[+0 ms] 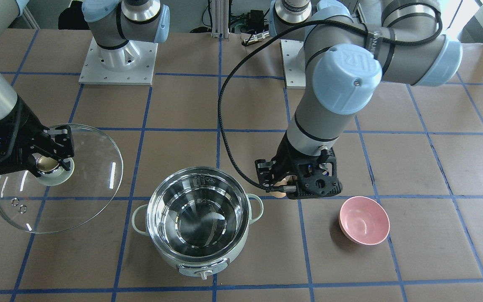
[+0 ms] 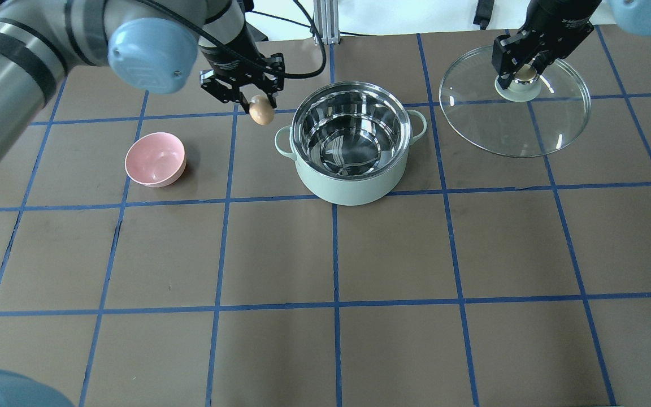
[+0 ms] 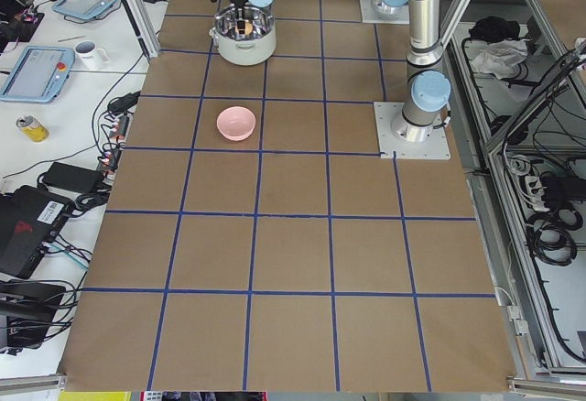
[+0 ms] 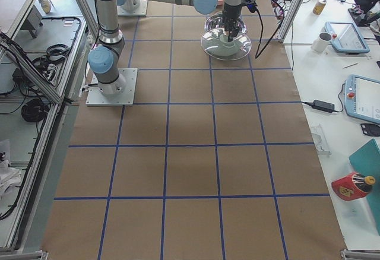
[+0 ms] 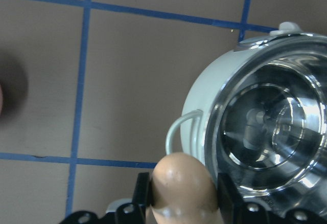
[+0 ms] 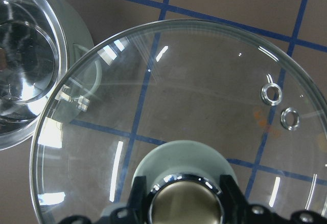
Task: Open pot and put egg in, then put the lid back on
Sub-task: 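Lift the egg with the left gripper and carry it over the pot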
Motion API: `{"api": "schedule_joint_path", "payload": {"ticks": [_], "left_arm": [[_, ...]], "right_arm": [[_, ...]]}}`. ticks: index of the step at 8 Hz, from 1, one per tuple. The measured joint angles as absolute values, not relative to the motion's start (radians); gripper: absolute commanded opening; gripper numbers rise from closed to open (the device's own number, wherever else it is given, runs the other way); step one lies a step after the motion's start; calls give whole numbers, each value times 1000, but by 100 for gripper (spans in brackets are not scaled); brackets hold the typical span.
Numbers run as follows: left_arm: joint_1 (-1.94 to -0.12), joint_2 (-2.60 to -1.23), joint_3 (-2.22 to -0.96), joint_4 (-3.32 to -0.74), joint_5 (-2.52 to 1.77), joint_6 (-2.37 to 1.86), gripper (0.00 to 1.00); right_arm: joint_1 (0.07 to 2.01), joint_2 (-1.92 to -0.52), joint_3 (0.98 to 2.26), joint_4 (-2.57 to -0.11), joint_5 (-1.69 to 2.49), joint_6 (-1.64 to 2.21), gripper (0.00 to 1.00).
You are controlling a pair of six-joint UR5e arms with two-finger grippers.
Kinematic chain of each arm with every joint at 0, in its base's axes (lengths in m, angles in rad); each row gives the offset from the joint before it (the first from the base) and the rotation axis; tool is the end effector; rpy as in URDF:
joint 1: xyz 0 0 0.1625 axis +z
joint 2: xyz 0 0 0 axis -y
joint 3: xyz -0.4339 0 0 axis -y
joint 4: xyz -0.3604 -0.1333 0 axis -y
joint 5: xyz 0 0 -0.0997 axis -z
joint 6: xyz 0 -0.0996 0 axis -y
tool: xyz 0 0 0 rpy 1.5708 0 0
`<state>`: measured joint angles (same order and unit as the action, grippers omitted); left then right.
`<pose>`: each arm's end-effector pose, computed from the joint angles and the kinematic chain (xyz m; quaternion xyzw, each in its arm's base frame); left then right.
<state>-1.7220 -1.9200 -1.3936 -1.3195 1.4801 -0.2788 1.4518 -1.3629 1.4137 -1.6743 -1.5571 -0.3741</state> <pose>-0.2327 -0.5824 0.4175 0.0618 -0.9963 0.0290 0.0527 0.0679 -0.5664 0.4746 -0.1273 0.9915 -0.0272 0.0002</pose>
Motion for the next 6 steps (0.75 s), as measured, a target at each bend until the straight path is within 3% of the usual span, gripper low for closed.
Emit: {"api": "schedule_joint_path", "payload": {"ticks": [6], "left_arm": [[-1848, -2049, -1368, -1057, 1344, -457, 0]], "right_arm": [[1451, -1362, 1415, -1677, -1562, -386, 0]]}}
